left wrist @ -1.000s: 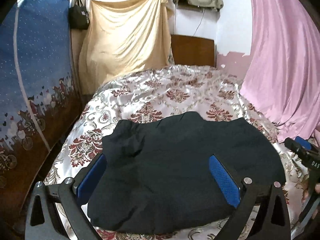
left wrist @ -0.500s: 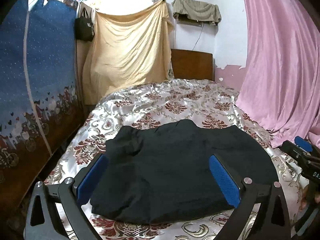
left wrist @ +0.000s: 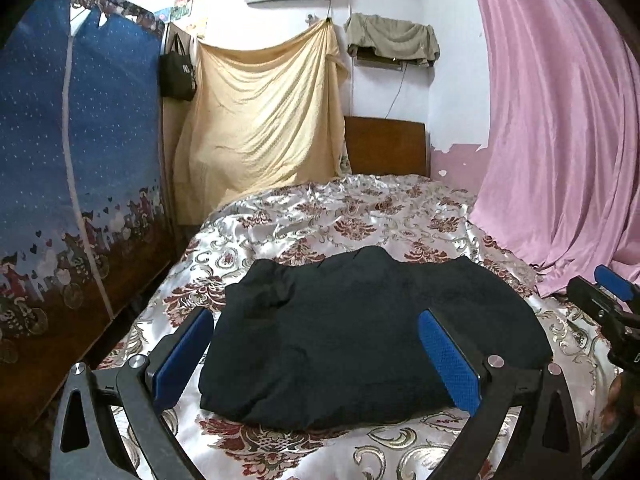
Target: Fold large clothes
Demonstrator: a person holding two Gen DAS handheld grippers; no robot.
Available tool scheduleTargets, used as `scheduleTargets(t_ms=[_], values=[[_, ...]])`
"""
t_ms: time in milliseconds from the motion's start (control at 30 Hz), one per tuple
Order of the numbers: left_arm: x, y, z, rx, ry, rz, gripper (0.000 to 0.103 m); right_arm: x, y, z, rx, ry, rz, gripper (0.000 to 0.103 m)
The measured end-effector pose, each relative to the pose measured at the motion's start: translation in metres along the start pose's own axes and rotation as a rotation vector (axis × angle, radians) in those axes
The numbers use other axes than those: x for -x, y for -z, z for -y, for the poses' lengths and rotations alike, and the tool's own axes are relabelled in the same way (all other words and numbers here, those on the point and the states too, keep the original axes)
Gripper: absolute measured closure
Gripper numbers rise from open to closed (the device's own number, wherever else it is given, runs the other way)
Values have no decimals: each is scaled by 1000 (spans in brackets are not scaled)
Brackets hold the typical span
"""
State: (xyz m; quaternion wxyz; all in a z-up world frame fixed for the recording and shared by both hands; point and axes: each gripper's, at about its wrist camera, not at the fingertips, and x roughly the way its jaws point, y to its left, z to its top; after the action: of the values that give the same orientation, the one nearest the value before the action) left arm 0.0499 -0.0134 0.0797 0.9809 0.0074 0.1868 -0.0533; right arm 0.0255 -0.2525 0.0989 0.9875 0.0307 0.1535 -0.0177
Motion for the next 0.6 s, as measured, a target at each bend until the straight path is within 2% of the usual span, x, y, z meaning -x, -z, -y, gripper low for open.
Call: scheduleTargets(t_ms=[333, 600], values=[[24, 22, 8, -45, -5, 34, 0, 28, 22, -19, 27, -11, 39, 3], [34, 49, 9, -71, -26, 38, 0, 33, 45, -21, 36, -7, 16, 3]])
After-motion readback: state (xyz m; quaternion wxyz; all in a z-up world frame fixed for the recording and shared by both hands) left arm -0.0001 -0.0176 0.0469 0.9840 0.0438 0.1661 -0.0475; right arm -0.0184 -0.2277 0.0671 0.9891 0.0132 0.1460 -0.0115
